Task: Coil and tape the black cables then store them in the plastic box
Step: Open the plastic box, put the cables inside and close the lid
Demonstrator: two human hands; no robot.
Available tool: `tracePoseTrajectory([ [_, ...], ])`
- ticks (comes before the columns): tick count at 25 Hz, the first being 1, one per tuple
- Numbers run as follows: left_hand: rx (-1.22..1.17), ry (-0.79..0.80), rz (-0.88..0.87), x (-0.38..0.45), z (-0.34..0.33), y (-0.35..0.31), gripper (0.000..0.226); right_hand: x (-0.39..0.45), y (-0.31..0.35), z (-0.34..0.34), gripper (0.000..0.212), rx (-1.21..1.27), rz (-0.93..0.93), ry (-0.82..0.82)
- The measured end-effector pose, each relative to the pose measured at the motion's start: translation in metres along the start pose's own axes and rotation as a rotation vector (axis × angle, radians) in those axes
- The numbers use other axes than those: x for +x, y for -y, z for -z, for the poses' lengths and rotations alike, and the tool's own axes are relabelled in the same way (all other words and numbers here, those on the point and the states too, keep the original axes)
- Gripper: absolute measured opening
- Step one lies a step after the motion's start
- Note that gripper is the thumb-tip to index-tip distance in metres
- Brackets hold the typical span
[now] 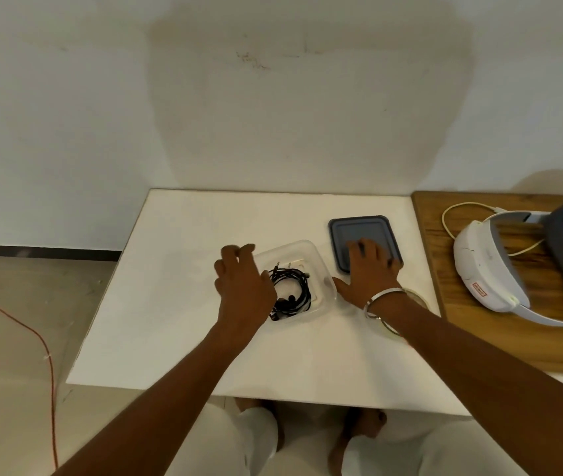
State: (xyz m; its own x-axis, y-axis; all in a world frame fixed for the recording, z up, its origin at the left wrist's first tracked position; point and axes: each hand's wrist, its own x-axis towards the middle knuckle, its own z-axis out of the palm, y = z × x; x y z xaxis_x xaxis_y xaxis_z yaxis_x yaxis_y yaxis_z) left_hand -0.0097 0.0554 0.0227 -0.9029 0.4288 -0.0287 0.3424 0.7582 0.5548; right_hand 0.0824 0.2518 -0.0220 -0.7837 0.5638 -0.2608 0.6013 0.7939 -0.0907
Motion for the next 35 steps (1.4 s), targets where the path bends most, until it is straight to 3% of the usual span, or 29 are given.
tracePoseTrajectory([
  [8, -0.445, 0.152, 0.421, -0.009, -0.001, 0.021, 0.043, -0.005, 0.015, 0.003, 0.042, -0.006, 0.07, -0.151],
  [14, -0.595, 0.222, 0.419, -0.012, -0.003, 0.02, 0.033, -0.011, 0.006, 0.022, 0.032, 0.054, 0.157, -0.275],
  [17, -0.606, 0.219, 0.408, -0.013, -0.005, 0.02, 0.034, -0.015, 0.001, 0.041, 0.036, 0.062, 0.094, -0.36],
  [20, -0.636, 0.215, 0.421, -0.011, -0.006, 0.021, 0.036, -0.013, -0.007, 0.058, 0.028, 0.085, 0.04, -0.413],
  [25, -0.658, 0.214, 0.427, -0.011, -0.005, 0.022, 0.035, -0.005, -0.025, 0.075, 0.027, 0.446, -0.08, -0.498],
  [29, -0.655, 0.225, 0.422, -0.01, -0.006, 0.021, 0.037, -0.011, -0.021, 0.072, 0.031, 1.194, -0.293, -0.339],
  [32, -0.638, 0.231, 0.411, -0.01, -0.007, 0.017, 0.038, -0.022, -0.007, 0.054, 0.029, 1.207, -0.341, -0.115],
  [35, -0.647, 0.237, 0.405, -0.011, -0.006, 0.012, 0.036, -0.034, 0.008, 0.04, 0.029, 1.113, -0.268, -0.024],
])
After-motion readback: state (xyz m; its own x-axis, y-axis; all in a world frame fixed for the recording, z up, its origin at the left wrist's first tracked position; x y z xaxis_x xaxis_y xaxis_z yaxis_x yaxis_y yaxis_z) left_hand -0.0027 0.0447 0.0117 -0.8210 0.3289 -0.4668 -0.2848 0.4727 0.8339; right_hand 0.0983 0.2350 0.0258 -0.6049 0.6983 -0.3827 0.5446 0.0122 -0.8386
